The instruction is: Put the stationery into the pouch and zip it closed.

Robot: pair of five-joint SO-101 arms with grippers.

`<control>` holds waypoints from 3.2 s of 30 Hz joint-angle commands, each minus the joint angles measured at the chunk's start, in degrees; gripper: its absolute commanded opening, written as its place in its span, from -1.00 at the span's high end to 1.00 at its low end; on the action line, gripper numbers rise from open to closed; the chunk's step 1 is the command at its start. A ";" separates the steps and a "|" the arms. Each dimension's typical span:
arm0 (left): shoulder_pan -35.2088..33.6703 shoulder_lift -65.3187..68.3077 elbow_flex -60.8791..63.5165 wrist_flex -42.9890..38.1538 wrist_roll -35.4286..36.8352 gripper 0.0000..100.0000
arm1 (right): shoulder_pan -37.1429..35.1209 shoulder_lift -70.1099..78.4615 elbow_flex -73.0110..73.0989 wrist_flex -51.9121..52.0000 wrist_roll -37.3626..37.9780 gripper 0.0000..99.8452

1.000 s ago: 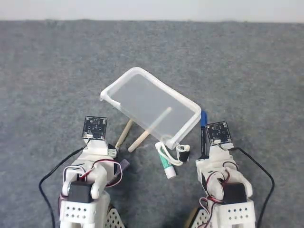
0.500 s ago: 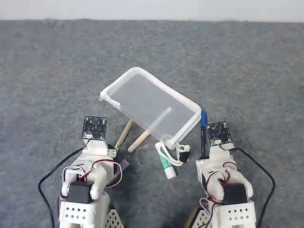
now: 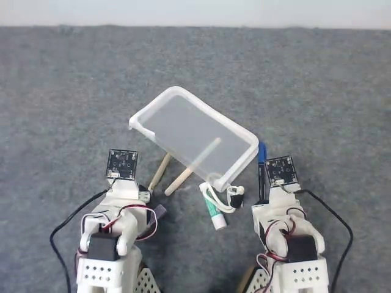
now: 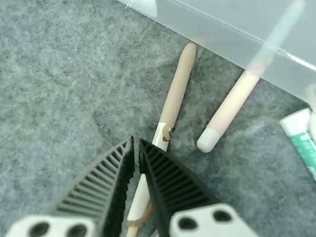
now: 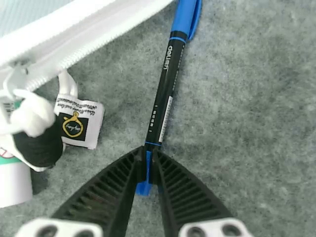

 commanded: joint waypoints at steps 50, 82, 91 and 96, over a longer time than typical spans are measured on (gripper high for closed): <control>0.18 -1.23 -0.75 -0.09 -4.84 0.98 | 5.05 -1.01 -9.41 0.04 8.44 0.96; 0.44 -1.23 -0.75 -0.09 -4.84 0.98 | -21.58 -0.40 -15.12 -3.56 2.02 0.51; 0.44 -1.23 -0.75 -0.09 -4.84 0.98 | -26.15 -0.40 -9.49 -7.25 2.02 0.61; 0.44 -1.23 -0.75 -0.09 -4.84 0.98 | -24.13 -0.40 -8.53 -7.16 2.02 0.61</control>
